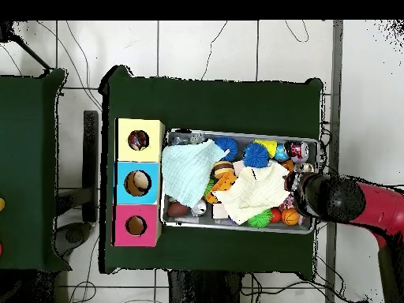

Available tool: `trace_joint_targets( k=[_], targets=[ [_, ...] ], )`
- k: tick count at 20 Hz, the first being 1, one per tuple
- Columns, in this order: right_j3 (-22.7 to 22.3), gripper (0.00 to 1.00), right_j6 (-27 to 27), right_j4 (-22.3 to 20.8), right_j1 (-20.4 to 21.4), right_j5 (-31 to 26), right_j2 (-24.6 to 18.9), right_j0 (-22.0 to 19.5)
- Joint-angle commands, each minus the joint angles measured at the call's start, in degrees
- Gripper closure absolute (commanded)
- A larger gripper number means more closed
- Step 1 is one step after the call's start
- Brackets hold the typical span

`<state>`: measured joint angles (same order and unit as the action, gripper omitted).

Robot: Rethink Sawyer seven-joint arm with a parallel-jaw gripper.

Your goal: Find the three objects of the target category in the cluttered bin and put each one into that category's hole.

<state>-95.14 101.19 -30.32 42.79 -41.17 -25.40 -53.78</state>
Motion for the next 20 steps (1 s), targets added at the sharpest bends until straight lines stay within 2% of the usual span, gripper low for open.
trace_joint_targets(
  k=[1, 11, 20],
  targets=[
    [-0.2, 0.00, -2.6, -3.7, -3.7, 3.3, 0.6, 0.7],
    [0.1, 0.00, -1.0, -5.1, -6.2, 4.8, 1.6, 1.3],
    [3.0, 0.00, -1.4, -6.8, -9.2, 5.4, 2.6, 2.1]
  ],
)
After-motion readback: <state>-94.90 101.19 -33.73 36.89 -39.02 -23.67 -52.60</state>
